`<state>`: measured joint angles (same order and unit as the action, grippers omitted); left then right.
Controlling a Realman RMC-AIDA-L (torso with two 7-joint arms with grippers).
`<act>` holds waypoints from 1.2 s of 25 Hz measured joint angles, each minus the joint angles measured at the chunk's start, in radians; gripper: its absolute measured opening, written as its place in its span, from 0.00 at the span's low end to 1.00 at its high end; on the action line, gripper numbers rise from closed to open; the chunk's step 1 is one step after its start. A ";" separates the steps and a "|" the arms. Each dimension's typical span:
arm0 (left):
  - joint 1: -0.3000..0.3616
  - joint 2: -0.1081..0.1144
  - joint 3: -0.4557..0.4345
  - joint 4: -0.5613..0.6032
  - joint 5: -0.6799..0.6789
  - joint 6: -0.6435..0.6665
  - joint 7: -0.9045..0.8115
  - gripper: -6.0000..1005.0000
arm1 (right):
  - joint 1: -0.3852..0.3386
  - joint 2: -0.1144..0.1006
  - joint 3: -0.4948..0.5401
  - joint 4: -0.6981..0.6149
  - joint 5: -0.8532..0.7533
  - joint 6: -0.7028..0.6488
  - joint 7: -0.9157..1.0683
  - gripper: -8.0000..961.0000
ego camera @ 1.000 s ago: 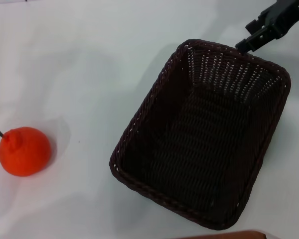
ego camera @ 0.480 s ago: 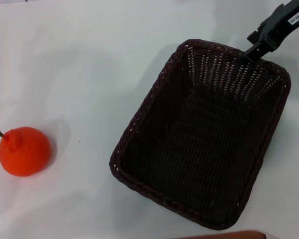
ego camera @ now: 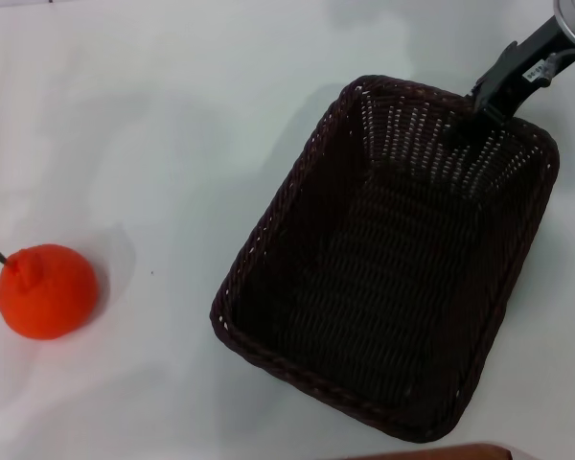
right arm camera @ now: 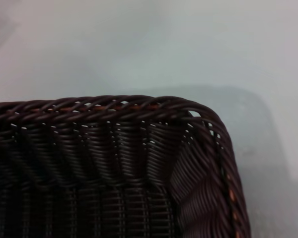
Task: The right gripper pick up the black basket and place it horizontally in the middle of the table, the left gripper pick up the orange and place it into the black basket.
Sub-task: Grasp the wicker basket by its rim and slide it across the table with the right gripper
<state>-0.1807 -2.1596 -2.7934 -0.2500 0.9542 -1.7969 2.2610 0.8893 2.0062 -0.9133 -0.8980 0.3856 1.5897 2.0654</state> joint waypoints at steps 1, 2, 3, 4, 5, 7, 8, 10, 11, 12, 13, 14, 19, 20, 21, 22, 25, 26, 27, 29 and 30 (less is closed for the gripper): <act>0.000 0.000 0.000 0.000 0.000 0.001 0.000 0.87 | 0.000 0.001 0.002 0.002 0.003 0.000 -0.007 0.65; 0.000 0.000 0.000 0.000 0.000 0.004 0.000 0.87 | 0.000 0.001 0.004 0.002 0.005 0.000 -0.011 0.62; 0.000 0.000 0.000 0.000 0.000 0.006 0.000 0.87 | 0.000 0.001 0.004 0.002 0.005 0.003 -0.013 0.59; -0.001 0.000 0.000 0.000 0.000 0.009 0.000 0.87 | -0.001 0.001 0.005 0.003 0.006 0.005 -0.015 0.56; -0.001 0.000 0.000 0.000 0.000 0.012 0.000 0.87 | -0.002 0.001 0.005 0.003 0.006 0.006 -0.016 0.51; -0.003 -0.001 0.000 0.000 0.000 0.018 0.000 0.87 | -0.004 0.001 0.006 0.003 0.006 0.009 -0.017 0.41; -0.003 -0.001 0.000 0.000 0.000 0.020 0.000 0.87 | -0.006 0.002 0.007 0.003 0.009 0.012 -0.017 0.36; -0.005 -0.001 0.000 0.000 0.000 0.024 0.000 0.87 | -0.009 0.000 0.009 0.004 0.024 0.022 -0.017 0.30; -0.005 -0.001 0.000 0.000 0.000 0.024 0.000 0.87 | -0.011 -0.003 0.017 0.005 0.035 0.031 -0.017 0.29; -0.006 0.000 0.000 0.000 0.000 0.025 0.000 0.87 | -0.013 -0.006 0.028 0.008 0.047 0.040 -0.017 0.28; -0.007 0.000 0.000 0.000 0.000 0.026 0.000 0.87 | -0.014 -0.010 0.046 0.010 0.058 0.052 -0.018 0.26; -0.007 0.000 0.000 0.000 0.000 0.027 0.000 0.87 | -0.016 -0.015 0.073 0.012 0.071 0.064 -0.018 0.25; -0.013 0.000 0.000 0.000 0.000 0.042 0.001 0.87 | -0.045 -0.049 0.196 0.034 0.171 0.119 -0.016 0.23; -0.014 0.000 0.000 0.000 0.000 0.045 0.001 0.87 | -0.053 -0.057 0.214 0.042 0.195 0.127 -0.013 0.22; -0.015 0.000 0.000 0.000 0.000 0.049 0.001 0.87 | -0.064 -0.064 0.235 0.052 0.222 0.129 -0.007 0.23; -0.018 0.000 0.000 0.000 0.000 0.053 0.001 0.87 | -0.073 -0.072 0.259 0.065 0.247 0.130 -0.002 0.23; -0.024 0.001 0.000 0.000 0.000 0.061 0.001 0.87 | -0.100 -0.093 0.333 0.120 0.315 0.128 0.006 0.24; -0.026 0.001 0.000 0.000 0.000 0.063 0.001 0.87 | -0.108 -0.100 0.355 0.139 0.334 0.127 0.007 0.24; -0.027 0.001 0.000 0.000 0.000 0.065 0.001 0.87 | -0.119 -0.109 0.382 0.164 0.361 0.126 0.008 0.24; -0.029 0.001 0.002 -0.002 0.001 0.072 0.001 0.87 | -0.137 -0.121 0.426 0.204 0.402 0.123 0.008 0.25; -0.030 0.001 0.004 -0.003 0.001 0.078 0.001 0.87 | -0.147 -0.128 0.449 0.224 0.426 0.122 0.008 0.25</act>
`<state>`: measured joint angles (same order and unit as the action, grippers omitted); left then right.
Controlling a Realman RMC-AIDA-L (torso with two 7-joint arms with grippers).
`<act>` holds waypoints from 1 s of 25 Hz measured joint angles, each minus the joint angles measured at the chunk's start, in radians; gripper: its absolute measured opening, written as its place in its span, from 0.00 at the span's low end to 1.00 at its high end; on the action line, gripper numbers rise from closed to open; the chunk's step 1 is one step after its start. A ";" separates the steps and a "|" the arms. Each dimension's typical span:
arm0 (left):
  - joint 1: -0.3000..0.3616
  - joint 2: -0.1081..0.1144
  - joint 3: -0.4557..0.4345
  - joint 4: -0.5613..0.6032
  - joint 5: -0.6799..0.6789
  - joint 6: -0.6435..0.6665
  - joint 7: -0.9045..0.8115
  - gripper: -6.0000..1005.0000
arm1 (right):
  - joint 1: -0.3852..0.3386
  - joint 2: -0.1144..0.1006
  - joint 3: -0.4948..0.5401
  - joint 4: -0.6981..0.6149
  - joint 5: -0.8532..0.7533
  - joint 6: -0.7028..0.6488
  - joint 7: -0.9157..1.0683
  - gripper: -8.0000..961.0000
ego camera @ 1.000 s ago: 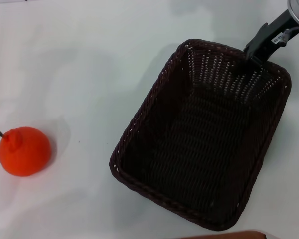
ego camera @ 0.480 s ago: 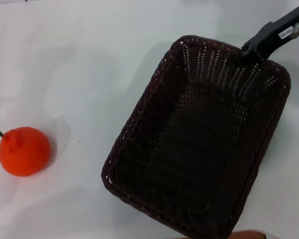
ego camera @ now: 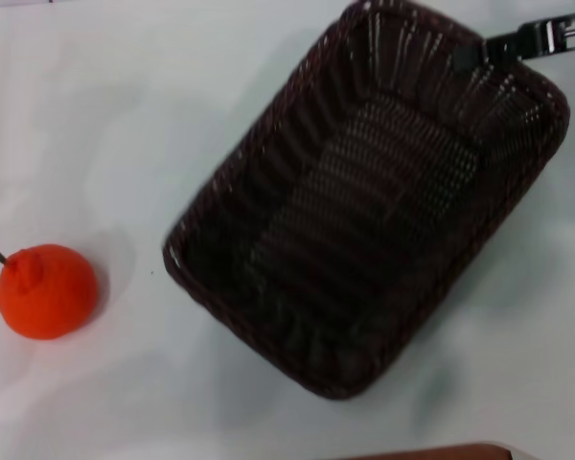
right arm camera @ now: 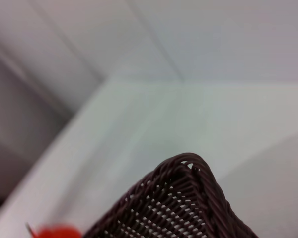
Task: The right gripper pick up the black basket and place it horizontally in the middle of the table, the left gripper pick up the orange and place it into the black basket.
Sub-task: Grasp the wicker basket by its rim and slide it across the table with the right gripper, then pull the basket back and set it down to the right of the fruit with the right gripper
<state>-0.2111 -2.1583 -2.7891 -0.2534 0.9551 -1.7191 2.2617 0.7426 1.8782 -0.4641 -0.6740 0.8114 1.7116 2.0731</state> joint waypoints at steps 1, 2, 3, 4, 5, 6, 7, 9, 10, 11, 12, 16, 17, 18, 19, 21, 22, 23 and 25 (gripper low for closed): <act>-0.001 0.000 0.001 -0.001 0.000 0.004 0.000 0.87 | -0.011 -0.006 0.021 0.019 0.023 -0.001 0.000 0.26; -0.003 0.000 0.001 -0.001 0.001 0.008 0.000 0.87 | -0.020 -0.010 0.038 0.039 0.050 0.000 0.000 0.26; -0.004 0.000 0.001 -0.001 0.002 0.011 0.000 0.87 | -0.029 -0.014 0.052 0.055 0.071 0.000 0.000 0.26; -0.006 0.000 0.002 -0.001 0.003 0.013 0.000 0.87 | -0.039 -0.016 0.064 0.069 0.095 0.000 0.000 0.26; -0.008 0.001 0.002 -0.002 0.004 0.016 0.001 0.87 | -0.051 -0.018 0.080 0.086 0.117 -0.003 0.004 0.27; -0.009 0.001 0.003 -0.002 0.006 0.018 0.001 0.87 | -0.060 -0.019 0.093 0.099 0.136 -0.007 0.009 0.27; -0.010 0.001 0.003 -0.003 0.007 0.020 0.002 0.87 | -0.067 -0.019 0.100 0.108 0.146 -0.010 0.013 0.27; -0.011 0.001 0.004 -0.003 0.008 0.023 0.002 0.87 | -0.082 -0.017 0.117 0.133 0.168 -0.025 0.031 0.28; -0.011 0.001 0.005 -0.004 0.008 0.023 0.002 0.87 | -0.089 -0.014 0.123 0.145 0.179 -0.036 0.042 0.28; -0.011 0.002 0.005 -0.005 0.008 0.023 0.001 0.87 | -0.098 -0.010 0.129 0.155 0.189 -0.049 0.054 0.29; -0.011 0.002 0.005 -0.005 0.008 0.023 0.001 0.87 | -0.103 -0.005 0.132 0.160 0.195 -0.056 0.060 0.29; -0.011 0.002 0.004 -0.006 0.008 0.023 0.001 0.87 | -0.123 0.023 0.139 0.173 0.207 -0.114 0.087 0.30; -0.010 0.002 0.005 -0.006 0.008 0.024 0.002 0.87 | -0.128 0.032 0.140 0.177 0.207 -0.133 0.093 0.30; -0.009 0.002 0.005 -0.006 0.008 0.024 0.003 0.87 | -0.132 0.039 0.142 0.181 0.207 -0.148 0.097 0.31; -0.009 0.002 0.005 -0.006 0.008 0.024 0.003 0.87 | -0.136 0.046 0.146 0.186 0.207 -0.165 0.100 0.31; -0.008 0.002 0.005 -0.006 0.008 0.024 0.004 0.87 | -0.142 0.063 0.155 0.197 0.207 -0.195 0.102 0.32; -0.008 0.002 0.005 -0.006 0.008 0.024 0.004 0.87 | -0.144 0.070 0.159 0.202 0.207 -0.207 0.102 0.32; -0.008 0.002 0.005 -0.006 0.009 0.025 0.005 0.87 | -0.146 0.078 0.164 0.208 0.207 -0.219 0.102 0.32; -0.008 0.002 0.005 -0.006 0.009 0.025 0.005 0.87 | -0.147 0.093 0.174 0.217 0.208 -0.242 0.103 0.33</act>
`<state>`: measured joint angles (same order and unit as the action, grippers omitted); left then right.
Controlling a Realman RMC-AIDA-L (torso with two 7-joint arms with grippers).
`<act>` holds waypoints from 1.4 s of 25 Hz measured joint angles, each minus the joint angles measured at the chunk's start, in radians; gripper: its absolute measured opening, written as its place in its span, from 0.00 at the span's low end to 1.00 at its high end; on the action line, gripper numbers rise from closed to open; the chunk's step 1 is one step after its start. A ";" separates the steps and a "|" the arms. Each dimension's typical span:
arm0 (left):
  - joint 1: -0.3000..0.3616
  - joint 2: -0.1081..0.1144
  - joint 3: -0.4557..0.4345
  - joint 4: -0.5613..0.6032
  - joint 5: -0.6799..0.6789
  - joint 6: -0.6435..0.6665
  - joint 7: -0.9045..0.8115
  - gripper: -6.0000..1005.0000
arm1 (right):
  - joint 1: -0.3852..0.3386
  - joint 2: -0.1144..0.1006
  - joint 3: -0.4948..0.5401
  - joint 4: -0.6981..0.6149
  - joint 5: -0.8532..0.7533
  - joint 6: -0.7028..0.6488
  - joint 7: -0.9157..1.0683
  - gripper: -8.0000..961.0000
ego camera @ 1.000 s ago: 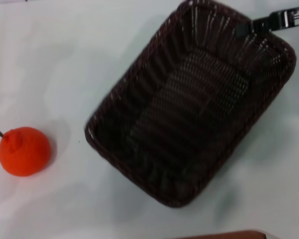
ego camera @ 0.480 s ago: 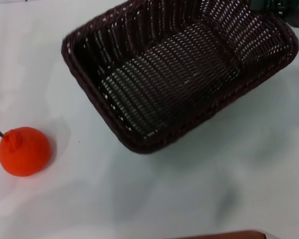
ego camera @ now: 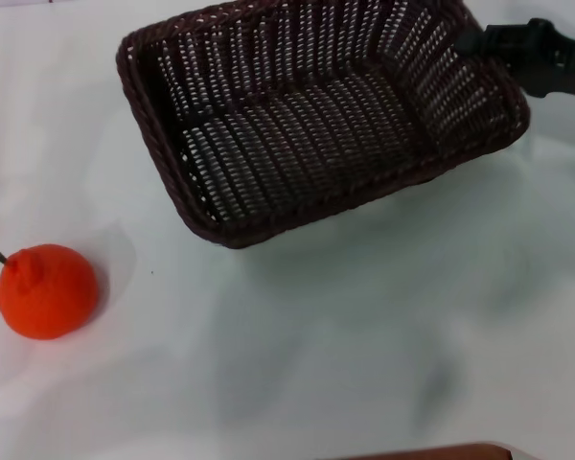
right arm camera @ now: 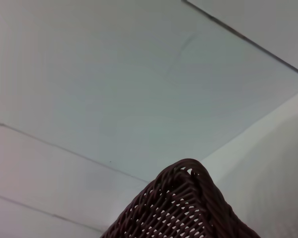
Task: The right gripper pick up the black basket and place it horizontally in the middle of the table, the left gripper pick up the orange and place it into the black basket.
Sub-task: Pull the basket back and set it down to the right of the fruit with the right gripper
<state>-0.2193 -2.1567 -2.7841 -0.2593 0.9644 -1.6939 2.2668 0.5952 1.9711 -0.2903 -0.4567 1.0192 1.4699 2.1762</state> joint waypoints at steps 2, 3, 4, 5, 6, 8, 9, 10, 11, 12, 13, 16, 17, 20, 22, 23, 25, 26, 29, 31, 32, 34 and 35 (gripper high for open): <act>0.000 0.000 0.000 0.000 0.000 0.001 0.000 0.87 | -0.001 0.015 0.010 0.005 0.001 -0.022 0.001 0.33; 0.000 0.000 0.000 0.000 0.000 0.002 0.000 0.87 | -0.002 0.024 0.016 0.008 0.001 -0.035 0.001 0.34; 0.000 0.000 0.000 0.000 0.000 0.004 0.000 0.87 | -0.003 0.031 0.022 0.012 0.001 -0.047 0.002 0.34; -0.001 0.000 0.001 0.000 0.000 0.007 0.000 0.87 | -0.004 0.043 0.031 0.024 0.001 -0.072 0.003 0.34; -0.001 0.000 0.001 0.000 0.000 0.009 0.000 0.87 | -0.004 0.046 0.033 0.032 0.002 -0.083 0.003 0.35; -0.001 0.000 0.002 0.001 0.001 0.013 0.000 0.87 | -0.004 0.048 0.033 0.041 0.002 -0.093 0.003 0.35; -0.002 0.000 0.002 0.002 0.001 0.015 0.000 0.87 | -0.003 0.049 0.033 0.054 0.002 -0.103 0.003 0.35; -0.002 0.000 0.002 0.002 0.002 0.017 0.000 0.87 | 0.000 0.051 0.033 0.068 0.003 -0.112 0.001 0.36; -0.002 0.000 0.002 0.002 0.002 0.018 0.000 0.87 | 0.002 0.054 0.033 0.078 0.003 -0.121 -0.001 0.36; -0.003 0.000 0.002 0.002 0.002 0.022 0.000 0.87 | 0.003 0.058 0.033 0.085 0.004 -0.130 -0.003 0.36; -0.004 0.000 0.002 0.001 0.002 0.026 0.001 0.87 | 0.004 0.063 0.032 0.088 0.005 -0.135 -0.004 0.37; -0.007 0.000 0.002 0.001 0.002 0.028 0.002 0.87 | 0.007 0.071 0.025 0.091 0.006 -0.142 -0.004 0.37; -0.007 0.000 0.002 0.001 0.002 0.030 0.002 0.87 | 0.007 0.071 0.023 0.091 0.006 -0.140 -0.004 0.38; -0.009 0.000 0.002 0.000 0.002 0.037 0.002 0.87 | 0.004 0.069 0.021 0.092 0.006 -0.124 0.001 0.41; -0.009 0.000 0.002 0.000 0.002 0.038 0.002 0.87 | -0.001 0.060 0.020 0.092 0.005 -0.105 0.010 0.45; -0.009 0.000 0.001 0.000 0.002 0.038 0.002 0.87 | -0.004 0.054 0.020 0.092 0.003 -0.094 0.016 0.48; -0.009 0.000 0.001 0.000 0.002 0.038 0.002 0.87 | -0.011 0.043 0.020 0.093 -0.001 -0.068 0.028 0.53; -0.008 0.000 0.002 0.000 0.002 0.038 0.002 0.87 | -0.016 0.037 0.019 0.093 -0.004 -0.050 0.035 0.55; -0.007 0.001 0.000 0.000 0.002 0.040 0.001 0.87 | -0.027 0.022 0.004 0.087 -0.011 -0.010 0.053 0.62; -0.007 0.001 -0.001 0.000 0.002 0.041 0.001 0.87 | -0.032 0.015 -0.008 0.086 -0.012 0.004 0.065 0.68; -0.008 0.001 -0.001 0.000 0.002 0.041 0.001 0.87 | -0.036 0.011 -0.013 0.085 -0.012 0.009 0.070 0.72; -0.009 0.001 0.001 0.000 0.002 0.041 0.000 0.87 | -0.041 0.003 -0.019 0.084 -0.012 0.014 0.078 0.81; -0.009 0.002 0.002 0.000 0.002 0.041 -0.001 0.87 | -0.046 -0.004 -0.019 0.083 -0.012 0.015 0.082 0.85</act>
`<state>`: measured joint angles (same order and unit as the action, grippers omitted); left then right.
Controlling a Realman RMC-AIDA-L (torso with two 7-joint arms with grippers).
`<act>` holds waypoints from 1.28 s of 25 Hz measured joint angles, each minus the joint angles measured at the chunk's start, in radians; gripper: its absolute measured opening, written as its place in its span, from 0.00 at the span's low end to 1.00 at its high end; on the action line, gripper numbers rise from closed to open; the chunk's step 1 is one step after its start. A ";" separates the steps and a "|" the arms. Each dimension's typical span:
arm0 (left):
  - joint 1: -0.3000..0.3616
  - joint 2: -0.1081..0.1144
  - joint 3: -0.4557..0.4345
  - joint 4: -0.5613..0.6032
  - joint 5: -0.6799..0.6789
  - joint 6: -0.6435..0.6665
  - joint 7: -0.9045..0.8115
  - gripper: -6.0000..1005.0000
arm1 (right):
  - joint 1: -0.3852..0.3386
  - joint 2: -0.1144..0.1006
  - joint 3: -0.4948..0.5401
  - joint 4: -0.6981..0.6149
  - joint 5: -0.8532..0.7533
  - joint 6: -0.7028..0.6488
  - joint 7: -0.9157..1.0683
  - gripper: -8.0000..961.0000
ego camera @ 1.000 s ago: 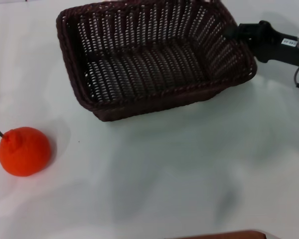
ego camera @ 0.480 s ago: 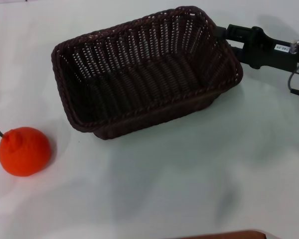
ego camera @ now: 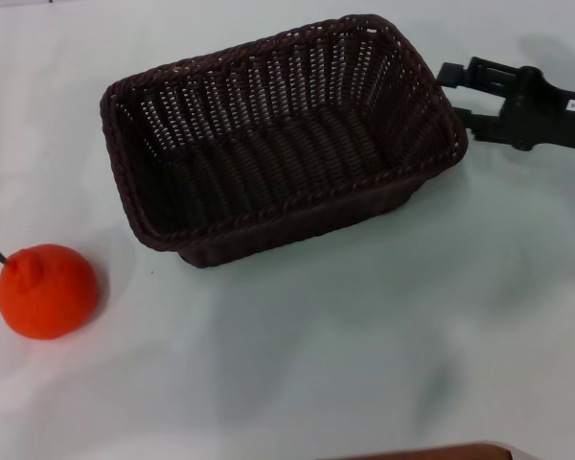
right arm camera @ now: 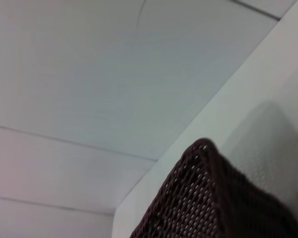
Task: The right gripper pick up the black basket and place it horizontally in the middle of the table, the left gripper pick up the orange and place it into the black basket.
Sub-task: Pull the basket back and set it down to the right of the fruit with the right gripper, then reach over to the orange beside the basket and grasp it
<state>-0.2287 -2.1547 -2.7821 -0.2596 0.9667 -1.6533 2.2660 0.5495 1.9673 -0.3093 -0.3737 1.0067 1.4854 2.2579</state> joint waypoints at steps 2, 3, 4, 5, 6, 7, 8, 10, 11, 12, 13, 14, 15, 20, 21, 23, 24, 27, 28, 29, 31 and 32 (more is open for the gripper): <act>0.000 0.005 0.009 -0.002 0.006 0.000 -0.003 0.87 | -0.011 -0.012 0.009 -0.004 0.006 -0.003 0.004 0.87; 0.003 0.011 0.028 -0.007 0.015 -0.001 -0.004 0.87 | -0.017 -0.017 0.018 -0.008 0.012 -0.007 0.005 0.89; 0.007 0.018 0.048 -0.012 0.025 -0.003 -0.005 0.87 | -0.026 -0.021 0.034 -0.018 0.022 -0.013 0.006 0.90; 0.013 0.025 0.075 -0.021 0.038 -0.005 -0.005 0.87 | -0.032 -0.024 0.048 -0.027 0.031 -0.020 0.006 0.91; 0.021 0.034 0.108 -0.034 0.053 -0.006 -0.005 0.87 | -0.040 -0.024 0.067 -0.040 0.043 -0.028 0.005 0.92; 0.033 0.044 0.150 -0.052 0.073 -0.009 -0.006 0.87 | -0.046 -0.025 0.081 -0.050 0.056 -0.038 0.004 0.92; 0.043 0.051 0.176 -0.067 0.088 -0.010 -0.007 0.87 | -0.053 -0.026 0.095 -0.061 0.069 -0.054 0.002 0.92; 0.073 0.068 0.242 -0.108 0.134 -0.012 -0.020 0.87 | -0.061 -0.027 0.111 -0.071 0.095 -0.092 -0.001 0.92; 0.086 0.075 0.265 -0.123 0.156 -0.016 -0.031 0.87 | -0.063 -0.027 0.116 -0.072 0.104 -0.110 -0.001 0.92; 0.099 0.083 0.288 -0.138 0.178 -0.019 -0.040 0.87 | -0.063 -0.028 0.121 -0.073 0.112 -0.129 -0.002 0.92; 0.114 0.089 0.308 -0.150 0.208 -0.025 -0.047 0.87 | -0.058 -0.027 0.125 -0.073 0.126 -0.171 -0.007 0.92; 0.121 0.091 0.316 -0.154 0.230 -0.029 -0.050 0.87 | -0.053 -0.024 0.126 -0.073 0.132 -0.192 -0.011 0.92; 0.132 0.094 0.325 -0.159 0.262 -0.034 -0.052 0.87 | -0.046 -0.019 0.126 -0.073 0.139 -0.212 -0.016 0.92; 0.155 0.095 0.324 -0.158 0.384 -0.030 -0.077 0.86 | -0.004 0.005 0.121 -0.072 0.162 -0.284 -0.048 0.92; 0.159 0.095 0.320 -0.155 0.398 -0.028 -0.081 0.86 | 0.007 0.008 0.120 -0.072 0.164 -0.298 -0.055 0.92; 0.171 0.093 0.317 -0.149 0.415 -0.022 -0.082 0.86 | 0.031 0.013 0.116 -0.068 0.165 -0.324 -0.067 0.92; 0.177 0.092 0.316 -0.149 0.419 -0.019 -0.083 0.86 | 0.044 0.015 0.112 -0.066 0.165 -0.335 -0.070 0.92; 0.192 0.089 0.322 -0.145 0.432 -0.004 -0.083 0.86 | 0.072 0.023 0.093 -0.065 0.167 -0.357 -0.075 0.91; 0.197 0.088 0.324 -0.143 0.442 0.006 -0.083 0.86 | 0.080 0.025 0.091 -0.065 0.168 -0.362 -0.076 0.91; 0.198 0.087 0.325 -0.141 0.452 0.013 -0.083 0.86 | 0.087 0.026 0.090 -0.065 0.169 -0.364 -0.077 0.91; 0.199 0.086 0.326 -0.136 0.481 0.037 -0.083 0.86 | 0.100 0.029 0.090 -0.065 0.169 -0.366 -0.078 0.91; 0.197 0.085 0.327 -0.132 0.501 0.054 -0.083 0.86 | 0.106 0.031 0.091 -0.065 0.169 -0.367 -0.079 0.91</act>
<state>-0.0319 -2.0697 -2.4555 -0.3918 1.4681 -1.5993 2.1826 0.6552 1.9981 -0.2187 -0.4387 1.1757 1.1189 2.1793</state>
